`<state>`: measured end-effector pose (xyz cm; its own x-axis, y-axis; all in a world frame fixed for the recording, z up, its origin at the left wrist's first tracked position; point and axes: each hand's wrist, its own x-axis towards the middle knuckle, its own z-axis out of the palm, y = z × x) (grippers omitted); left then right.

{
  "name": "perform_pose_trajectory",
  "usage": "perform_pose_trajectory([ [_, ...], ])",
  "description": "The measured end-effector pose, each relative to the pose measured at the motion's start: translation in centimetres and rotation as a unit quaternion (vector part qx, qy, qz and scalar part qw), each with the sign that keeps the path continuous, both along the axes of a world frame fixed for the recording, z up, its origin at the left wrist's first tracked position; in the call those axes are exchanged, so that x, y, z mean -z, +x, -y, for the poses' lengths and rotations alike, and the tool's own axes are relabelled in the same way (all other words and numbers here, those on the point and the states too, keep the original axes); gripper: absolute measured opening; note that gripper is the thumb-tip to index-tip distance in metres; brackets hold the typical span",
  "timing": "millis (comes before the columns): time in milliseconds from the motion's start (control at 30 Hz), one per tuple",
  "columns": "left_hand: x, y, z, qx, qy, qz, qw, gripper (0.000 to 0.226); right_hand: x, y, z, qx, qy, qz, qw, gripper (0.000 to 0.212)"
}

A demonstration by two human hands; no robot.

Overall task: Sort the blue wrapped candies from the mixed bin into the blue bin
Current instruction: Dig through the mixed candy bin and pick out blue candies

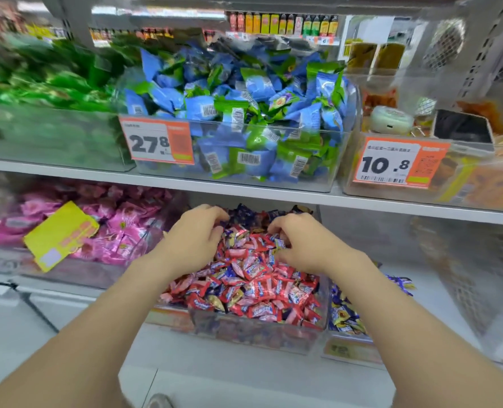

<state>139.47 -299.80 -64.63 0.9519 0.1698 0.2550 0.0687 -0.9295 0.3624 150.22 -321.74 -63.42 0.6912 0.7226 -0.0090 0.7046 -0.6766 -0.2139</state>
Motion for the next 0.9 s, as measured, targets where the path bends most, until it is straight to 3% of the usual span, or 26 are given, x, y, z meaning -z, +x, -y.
perform_pose_trajectory([
  [100,0.4,1.0,0.3,0.061,0.003,-0.057,0.996,0.042,-1.0,-0.3,-0.5,0.023,0.034,-0.023,0.999,0.030],
  [167,0.4,1.7,0.2,0.076,0.019,-0.087,0.993,0.043,-1.1,-0.2,-0.5,0.045,0.047,-0.026,0.998,0.030],
  [300,0.0,2.4,-0.2,0.062,-0.018,-0.086,0.994,0.026,0.3,0.3,-0.9,0.055,0.020,-0.028,0.998,0.022],
  [433,0.0,2.1,-0.2,0.062,-0.040,-0.073,0.995,0.015,1.4,0.1,-1.5,0.041,-0.044,0.016,0.998,0.045],
  [567,-0.3,1.6,-0.3,0.054,-0.057,-0.077,0.994,0.014,1.2,0.6,-1.6,0.048,0.025,-0.023,0.998,0.018],
  [733,-1.1,0.5,-1.5,0.014,-0.081,-0.007,0.997,0.013,0.5,-0.1,-1.4,0.055,0.085,-0.050,0.994,0.023],
  [900,-1.3,-0.9,-2.3,-0.005,-0.072,-0.002,0.997,0.014,-0.4,-2.5,-3.1,0.053,0.173,-0.017,0.983,0.008],
])
